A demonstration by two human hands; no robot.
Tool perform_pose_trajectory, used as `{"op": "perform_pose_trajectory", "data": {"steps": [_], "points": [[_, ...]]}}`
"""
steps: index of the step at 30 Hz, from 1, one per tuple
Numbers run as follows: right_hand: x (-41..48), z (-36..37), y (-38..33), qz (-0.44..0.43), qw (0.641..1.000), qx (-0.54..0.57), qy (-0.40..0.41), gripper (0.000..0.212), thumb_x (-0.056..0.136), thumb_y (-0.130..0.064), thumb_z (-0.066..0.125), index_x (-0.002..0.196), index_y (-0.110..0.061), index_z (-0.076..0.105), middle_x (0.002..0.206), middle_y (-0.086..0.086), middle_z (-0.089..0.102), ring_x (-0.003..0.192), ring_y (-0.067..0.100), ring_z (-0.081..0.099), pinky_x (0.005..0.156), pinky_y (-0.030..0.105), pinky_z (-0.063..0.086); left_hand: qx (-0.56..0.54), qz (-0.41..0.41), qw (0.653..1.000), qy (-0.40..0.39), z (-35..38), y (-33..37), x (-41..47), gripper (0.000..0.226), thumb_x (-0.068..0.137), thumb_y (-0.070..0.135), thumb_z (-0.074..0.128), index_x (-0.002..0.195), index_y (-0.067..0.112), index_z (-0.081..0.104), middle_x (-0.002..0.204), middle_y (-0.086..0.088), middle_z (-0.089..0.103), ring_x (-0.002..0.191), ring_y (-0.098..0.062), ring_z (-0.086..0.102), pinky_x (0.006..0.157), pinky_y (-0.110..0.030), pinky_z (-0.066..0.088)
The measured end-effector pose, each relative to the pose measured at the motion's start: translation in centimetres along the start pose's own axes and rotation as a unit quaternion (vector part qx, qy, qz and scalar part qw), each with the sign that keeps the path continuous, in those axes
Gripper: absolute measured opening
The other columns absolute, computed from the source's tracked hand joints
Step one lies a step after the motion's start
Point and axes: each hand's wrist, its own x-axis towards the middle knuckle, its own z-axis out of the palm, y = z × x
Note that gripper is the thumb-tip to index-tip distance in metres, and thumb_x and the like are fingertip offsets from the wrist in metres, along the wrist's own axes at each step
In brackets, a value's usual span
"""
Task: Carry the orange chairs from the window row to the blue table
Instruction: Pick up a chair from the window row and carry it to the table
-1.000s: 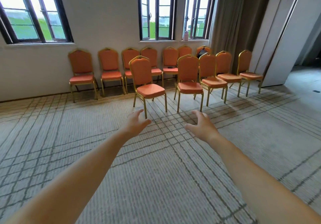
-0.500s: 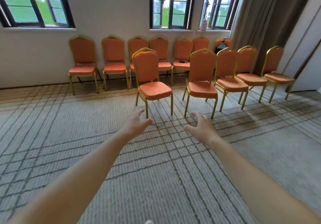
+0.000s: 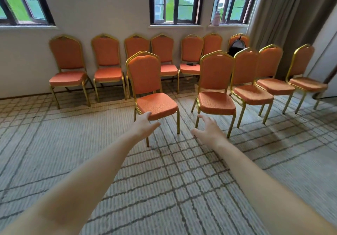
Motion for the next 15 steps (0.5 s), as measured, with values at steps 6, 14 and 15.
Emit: {"op": "perform_pose_trajectory", "data": {"steps": [6, 14, 15], "points": [[12.5, -1.0, 2.5, 0.018, 1.000, 0.008, -0.011, 0.070, 0.090, -0.035, 0.064, 0.151, -0.028, 0.031, 0.156, 0.005, 0.029, 0.139, 0.025, 0.036, 0.106, 0.045, 0.038, 0.032, -0.020, 0.999, -0.026, 2.7, 0.3, 12.9, 0.079, 0.083, 0.047, 0.062, 0.148, 0.016, 0.031, 0.150, -0.006, 0.038, 0.135, -0.022, 0.039, 0.105, -0.038, 0.037], [36.9, -4.1, 4.0, -0.028, 0.999, 0.000, -0.018, 0.070, 0.090, -0.034, 0.065, 0.152, -0.024, 0.032, 0.156, 0.007, 0.031, 0.139, 0.025, 0.037, 0.107, 0.043, 0.038, 0.035, -0.045, 0.998, 0.006, 5.4, 3.3, 35.0, 0.077, 0.085, 0.048, 0.061, 0.149, 0.019, 0.029, 0.152, -0.008, 0.031, 0.131, -0.023, 0.042, 0.096, -0.034, 0.042], [39.5, -4.6, 3.8, -0.035, 0.999, -0.003, -0.020, 0.070, 0.090, -0.034, 0.065, 0.151, -0.024, 0.032, 0.155, 0.007, 0.032, 0.139, 0.025, 0.038, 0.105, 0.042, 0.039, 0.035, -0.047, 0.998, 0.013, 5.5, 3.9, 37.3, 0.078, 0.084, 0.049, 0.062, 0.148, 0.019, 0.029, 0.152, -0.008, 0.032, 0.133, -0.023, 0.040, 0.101, -0.037, 0.041]]}}
